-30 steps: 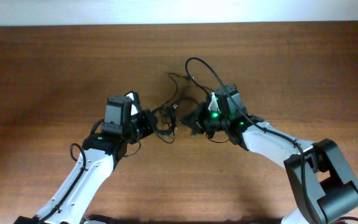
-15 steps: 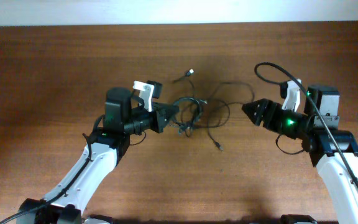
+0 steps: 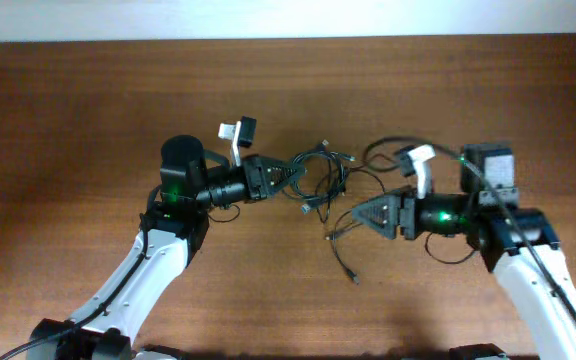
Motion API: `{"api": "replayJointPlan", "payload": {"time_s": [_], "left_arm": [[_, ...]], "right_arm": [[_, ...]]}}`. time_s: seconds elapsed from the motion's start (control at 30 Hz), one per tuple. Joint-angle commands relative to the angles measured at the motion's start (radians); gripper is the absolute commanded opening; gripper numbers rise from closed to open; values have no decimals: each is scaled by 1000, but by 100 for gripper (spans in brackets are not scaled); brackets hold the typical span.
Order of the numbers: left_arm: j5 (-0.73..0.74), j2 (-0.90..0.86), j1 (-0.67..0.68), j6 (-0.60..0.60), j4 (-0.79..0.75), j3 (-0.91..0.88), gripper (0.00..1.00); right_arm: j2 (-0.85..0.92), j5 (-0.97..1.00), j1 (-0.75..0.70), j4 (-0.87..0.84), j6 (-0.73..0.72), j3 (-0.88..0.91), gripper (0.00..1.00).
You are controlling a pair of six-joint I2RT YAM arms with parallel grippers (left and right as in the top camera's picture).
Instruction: Untangle cables
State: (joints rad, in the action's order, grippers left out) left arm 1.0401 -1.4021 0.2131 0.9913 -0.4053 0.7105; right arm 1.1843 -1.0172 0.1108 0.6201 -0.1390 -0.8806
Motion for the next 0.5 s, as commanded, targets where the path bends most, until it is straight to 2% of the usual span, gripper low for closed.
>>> {"api": "replayJointPlan", "payload": {"time_s": [0.0, 0.1, 0.13, 0.27, 0.3, 0.33, 0.37, 0.43, 0.47], "left_arm": [[3, 3, -3, 54, -7, 10, 0], [41, 3, -3, 14, -61, 10, 0], [45, 3, 8, 13, -82, 10, 0], [37, 3, 84, -24, -140, 10, 0], [37, 3, 95, -23, -141, 10, 0], [37, 3, 100, -23, -140, 10, 0], [23, 3, 101, -24, -135, 10, 0], [-58, 3, 101, -24, -85, 10, 0], [-114, 3, 101, -24, 2, 10, 0]], "right_arm": [[-3, 117, 16, -19, -186, 0, 55], [4, 175, 16, -106, -278, 0, 55], [19, 184, 20, -139, -348, 0, 55], [62, 180, 71, -226, -370, 0, 55], [62, 180, 82, -246, -375, 0, 49], [62, 174, 90, -269, -375, 0, 14], [62, 87, 94, -316, -358, 0, 4], [62, -149, 94, -466, -320, 0, 4], [62, -333, 94, -660, -320, 0, 4]]}}
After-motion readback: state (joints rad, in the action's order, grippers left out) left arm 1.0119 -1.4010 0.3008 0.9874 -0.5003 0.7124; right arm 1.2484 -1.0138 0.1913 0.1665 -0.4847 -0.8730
